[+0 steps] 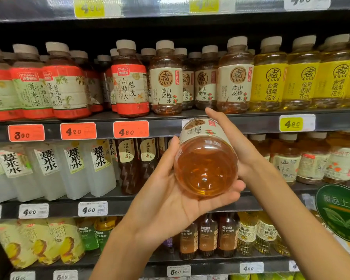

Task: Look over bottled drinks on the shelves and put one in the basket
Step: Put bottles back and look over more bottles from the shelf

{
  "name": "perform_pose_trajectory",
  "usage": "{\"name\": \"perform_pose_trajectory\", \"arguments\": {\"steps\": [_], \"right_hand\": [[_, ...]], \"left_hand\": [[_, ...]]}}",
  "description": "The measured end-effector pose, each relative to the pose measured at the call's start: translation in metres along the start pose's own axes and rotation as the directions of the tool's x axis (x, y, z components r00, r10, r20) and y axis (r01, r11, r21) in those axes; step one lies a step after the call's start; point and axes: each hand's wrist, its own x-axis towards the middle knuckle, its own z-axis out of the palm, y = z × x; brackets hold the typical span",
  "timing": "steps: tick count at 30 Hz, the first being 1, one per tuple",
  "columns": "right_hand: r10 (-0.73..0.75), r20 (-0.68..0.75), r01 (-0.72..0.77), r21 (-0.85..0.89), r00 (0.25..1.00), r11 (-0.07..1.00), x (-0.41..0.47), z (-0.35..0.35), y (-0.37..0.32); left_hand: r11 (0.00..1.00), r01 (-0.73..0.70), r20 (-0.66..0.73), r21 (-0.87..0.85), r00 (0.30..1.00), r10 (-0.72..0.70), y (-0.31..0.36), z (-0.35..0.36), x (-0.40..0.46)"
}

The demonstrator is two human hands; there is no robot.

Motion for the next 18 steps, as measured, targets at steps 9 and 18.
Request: {"name": "perform_pose_trajectory", "arguments": {"steps": [9, 18], "right_hand": [[-0.456, -0.046, 0.378, -0.489, 0.889, 0.786, 0.001, 0.002, -0.020], [-0.537, 0.051, 0.446, -0.626, 0.842, 0.640, -0.012, 0.017, -0.024]], "left_hand": [[0.998, 0.069, -0.026, 0.003, 0.997, -0.069, -0.016, -0.025, 0.005], [0.949, -0.144, -0.016, 0.280, 0.988, 0.154, -0.025, -0.017, 0.007]]}}
